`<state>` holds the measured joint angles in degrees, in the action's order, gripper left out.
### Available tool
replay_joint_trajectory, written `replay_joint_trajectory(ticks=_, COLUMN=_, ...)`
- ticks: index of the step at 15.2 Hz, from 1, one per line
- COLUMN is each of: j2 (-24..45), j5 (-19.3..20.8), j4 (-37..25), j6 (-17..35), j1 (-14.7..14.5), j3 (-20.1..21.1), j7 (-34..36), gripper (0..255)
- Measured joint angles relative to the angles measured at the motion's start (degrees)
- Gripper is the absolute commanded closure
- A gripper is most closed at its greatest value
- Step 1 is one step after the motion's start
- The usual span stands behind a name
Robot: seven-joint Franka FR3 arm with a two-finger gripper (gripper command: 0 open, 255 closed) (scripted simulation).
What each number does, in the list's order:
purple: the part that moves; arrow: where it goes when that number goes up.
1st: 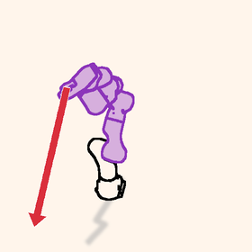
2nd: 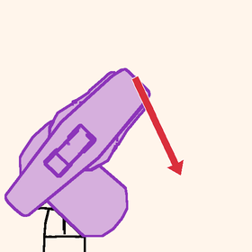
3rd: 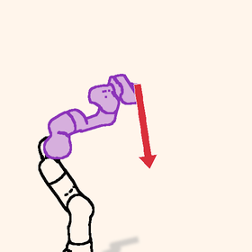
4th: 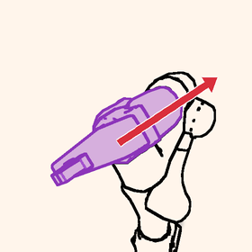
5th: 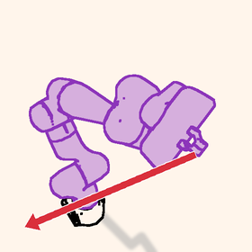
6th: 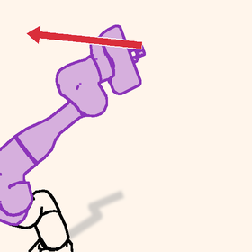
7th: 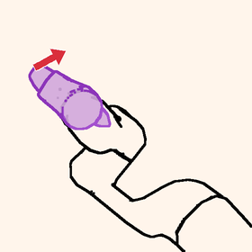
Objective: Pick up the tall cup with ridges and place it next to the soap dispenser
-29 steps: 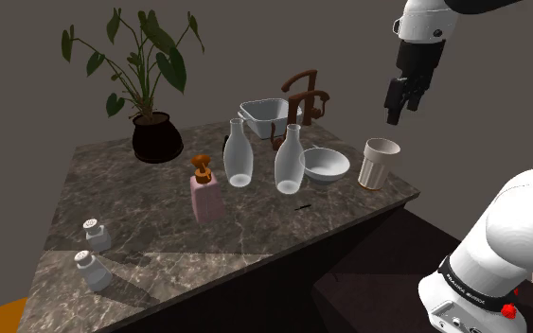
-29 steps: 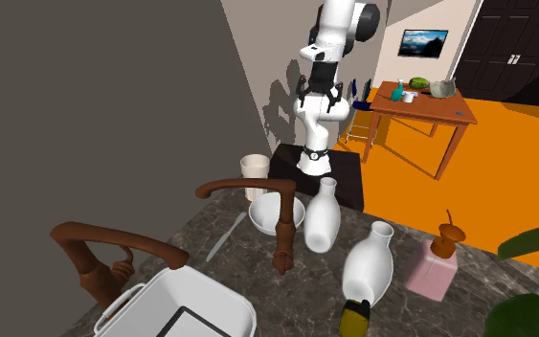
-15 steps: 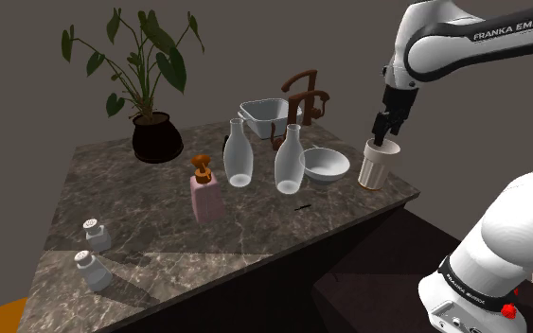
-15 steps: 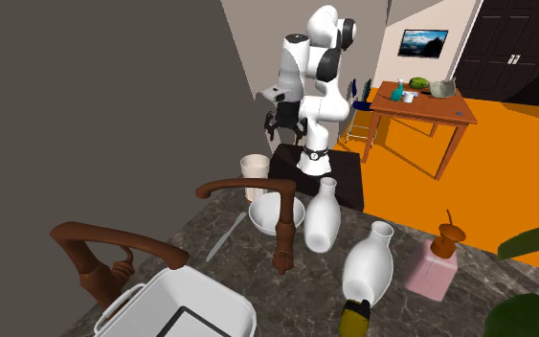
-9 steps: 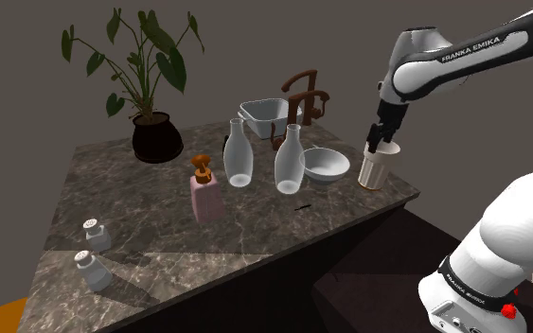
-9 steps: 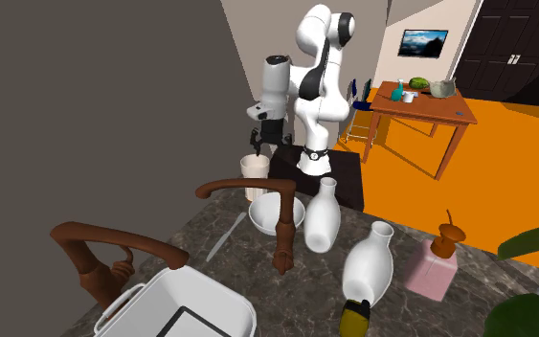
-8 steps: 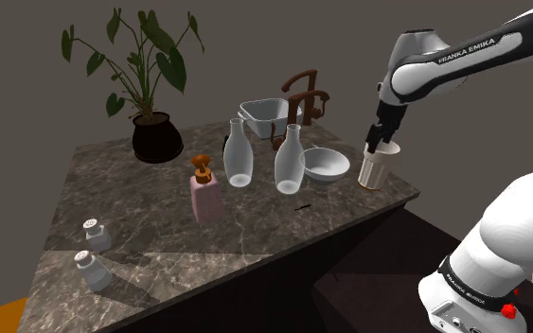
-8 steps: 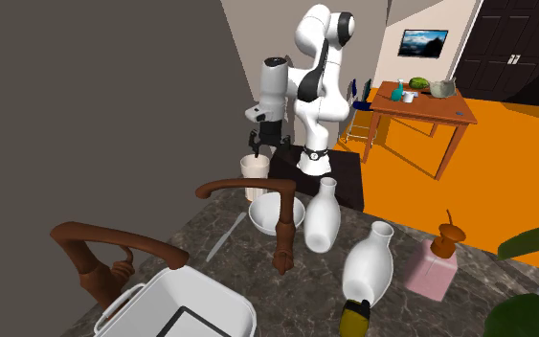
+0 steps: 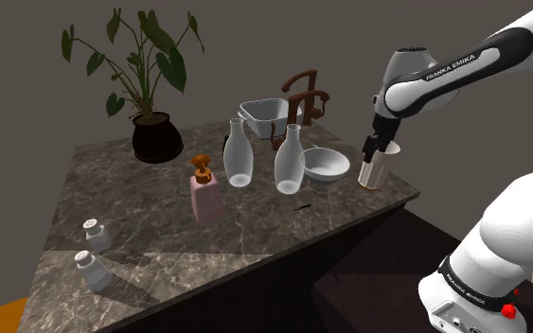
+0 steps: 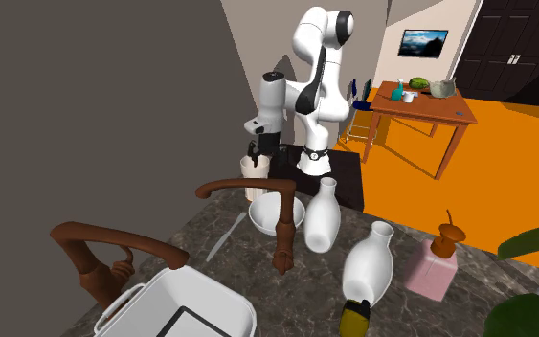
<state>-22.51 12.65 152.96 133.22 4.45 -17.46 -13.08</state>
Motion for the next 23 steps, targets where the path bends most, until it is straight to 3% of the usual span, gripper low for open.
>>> replay_joint_trajectory(ticks=6, j2=0.5, j5=0.0, j4=0.1, j6=0.7, j1=0.0, j3=-0.1, j7=0.0, gripper=0)
replay_joint_trajectory(ticks=7, j2=0.5, j5=0.0, j4=0.1, j6=0.7, j1=0.0, j3=-0.1, j7=0.0, gripper=255)
replay_joint_trajectory(ticks=17, j2=0.5, j5=0.0, j4=0.1, j6=0.7, j1=-0.1, j3=-0.1, j7=0.0, gripper=255)
replay_joint_trajectory(ticks=23, j2=-1.9, j5=-0.2, j4=-1.8, j6=-3.7, j1=0.0, j3=0.4, j7=-0.2, gripper=255)
